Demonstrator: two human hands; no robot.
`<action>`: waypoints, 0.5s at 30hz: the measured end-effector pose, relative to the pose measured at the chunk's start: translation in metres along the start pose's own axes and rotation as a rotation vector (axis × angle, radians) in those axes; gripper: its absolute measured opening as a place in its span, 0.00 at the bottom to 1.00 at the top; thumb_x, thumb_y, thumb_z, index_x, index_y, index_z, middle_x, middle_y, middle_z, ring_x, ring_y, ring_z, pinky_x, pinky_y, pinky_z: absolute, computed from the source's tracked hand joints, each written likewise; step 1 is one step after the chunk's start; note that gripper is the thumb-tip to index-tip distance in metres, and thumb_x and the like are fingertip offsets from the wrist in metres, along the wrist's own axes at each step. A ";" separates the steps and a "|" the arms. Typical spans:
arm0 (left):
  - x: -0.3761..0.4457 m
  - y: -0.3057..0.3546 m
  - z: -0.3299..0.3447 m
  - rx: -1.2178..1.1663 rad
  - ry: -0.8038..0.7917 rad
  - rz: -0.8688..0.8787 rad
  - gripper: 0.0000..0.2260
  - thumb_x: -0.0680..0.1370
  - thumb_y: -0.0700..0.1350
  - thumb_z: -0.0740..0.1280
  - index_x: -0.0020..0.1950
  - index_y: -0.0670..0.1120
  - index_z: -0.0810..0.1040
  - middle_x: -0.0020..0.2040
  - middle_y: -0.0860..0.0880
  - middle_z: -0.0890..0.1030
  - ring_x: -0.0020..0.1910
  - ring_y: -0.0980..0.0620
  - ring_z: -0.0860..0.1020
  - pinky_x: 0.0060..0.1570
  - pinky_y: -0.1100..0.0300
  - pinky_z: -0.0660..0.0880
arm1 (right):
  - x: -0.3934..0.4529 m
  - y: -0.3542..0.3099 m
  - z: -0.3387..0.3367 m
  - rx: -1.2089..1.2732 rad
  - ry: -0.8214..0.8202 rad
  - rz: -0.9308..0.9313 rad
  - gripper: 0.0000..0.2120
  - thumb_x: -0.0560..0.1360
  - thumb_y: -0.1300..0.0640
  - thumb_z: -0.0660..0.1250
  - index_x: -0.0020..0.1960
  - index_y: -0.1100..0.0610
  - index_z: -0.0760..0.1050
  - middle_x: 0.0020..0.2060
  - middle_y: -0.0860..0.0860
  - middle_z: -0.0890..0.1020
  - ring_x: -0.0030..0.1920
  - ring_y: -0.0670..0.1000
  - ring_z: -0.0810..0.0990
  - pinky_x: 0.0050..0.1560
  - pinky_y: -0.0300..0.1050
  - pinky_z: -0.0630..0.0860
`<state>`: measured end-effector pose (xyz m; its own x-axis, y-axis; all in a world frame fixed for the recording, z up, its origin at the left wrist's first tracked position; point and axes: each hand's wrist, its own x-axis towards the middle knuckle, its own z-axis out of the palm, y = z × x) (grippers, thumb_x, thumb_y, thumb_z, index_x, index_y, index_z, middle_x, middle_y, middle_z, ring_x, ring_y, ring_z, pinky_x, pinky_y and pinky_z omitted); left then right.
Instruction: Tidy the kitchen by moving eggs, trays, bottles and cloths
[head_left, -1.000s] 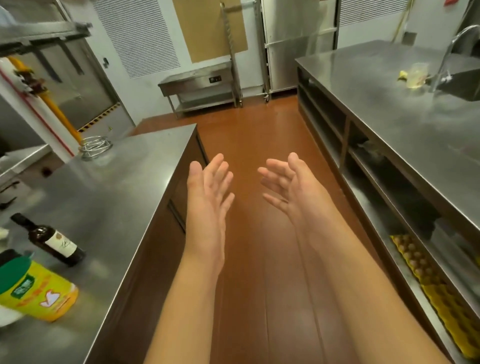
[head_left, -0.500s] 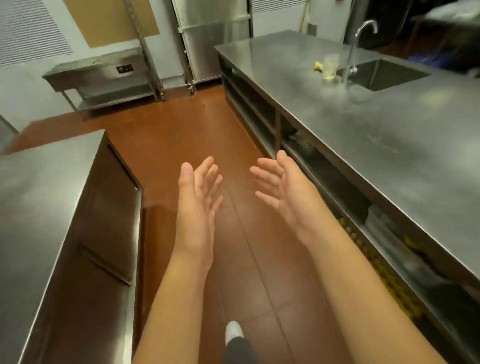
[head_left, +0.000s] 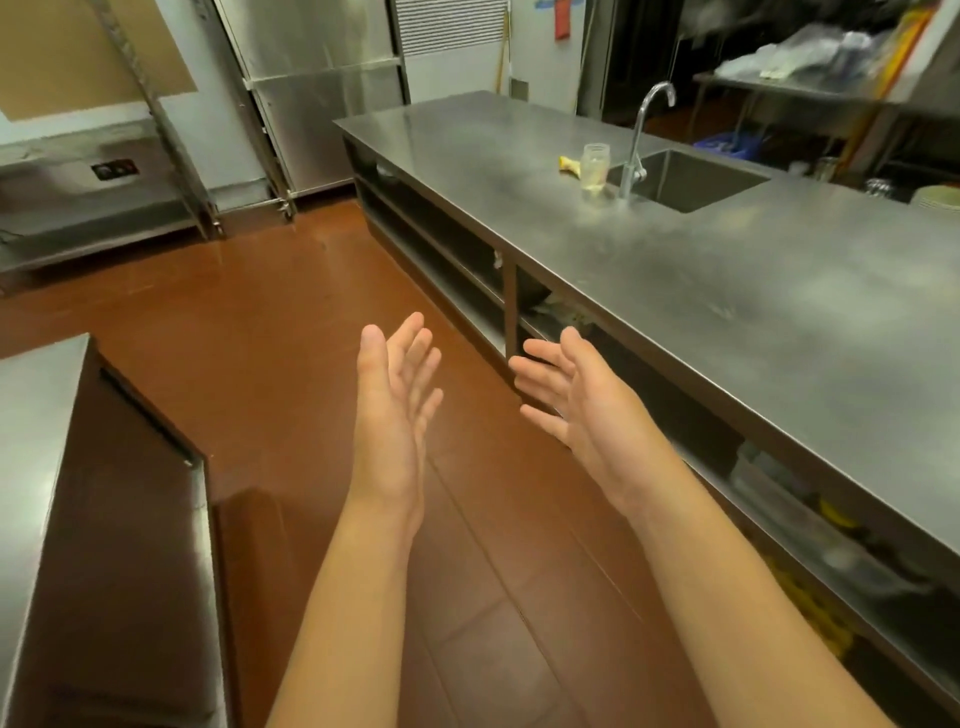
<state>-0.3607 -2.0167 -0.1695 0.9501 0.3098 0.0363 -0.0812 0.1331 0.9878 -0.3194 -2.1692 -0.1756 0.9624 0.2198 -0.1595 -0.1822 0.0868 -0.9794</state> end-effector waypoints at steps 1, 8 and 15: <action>0.006 0.000 -0.009 -0.005 0.007 0.003 0.33 0.76 0.70 0.46 0.75 0.57 0.69 0.73 0.57 0.73 0.71 0.59 0.72 0.75 0.47 0.63 | 0.007 -0.001 0.009 -0.003 -0.006 -0.005 0.24 0.80 0.36 0.52 0.68 0.47 0.74 0.62 0.44 0.81 0.64 0.45 0.77 0.69 0.51 0.72; 0.037 0.005 -0.078 -0.013 0.140 0.003 0.32 0.78 0.71 0.46 0.75 0.58 0.69 0.73 0.58 0.72 0.71 0.60 0.71 0.75 0.48 0.63 | 0.056 -0.001 0.076 -0.029 -0.113 -0.011 0.26 0.80 0.35 0.52 0.70 0.47 0.72 0.62 0.43 0.81 0.64 0.43 0.77 0.68 0.48 0.73; 0.047 0.017 -0.152 0.041 0.401 0.040 0.29 0.81 0.68 0.45 0.75 0.58 0.69 0.74 0.58 0.72 0.71 0.61 0.71 0.75 0.49 0.63 | 0.106 0.009 0.167 0.025 -0.380 0.047 0.25 0.81 0.37 0.53 0.69 0.49 0.73 0.60 0.43 0.81 0.62 0.42 0.78 0.63 0.44 0.74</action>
<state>-0.3629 -1.8563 -0.1739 0.7527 0.6580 0.0205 -0.0953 0.0782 0.9924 -0.2523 -1.9830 -0.1804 0.8106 0.5679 -0.1427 -0.2340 0.0907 -0.9680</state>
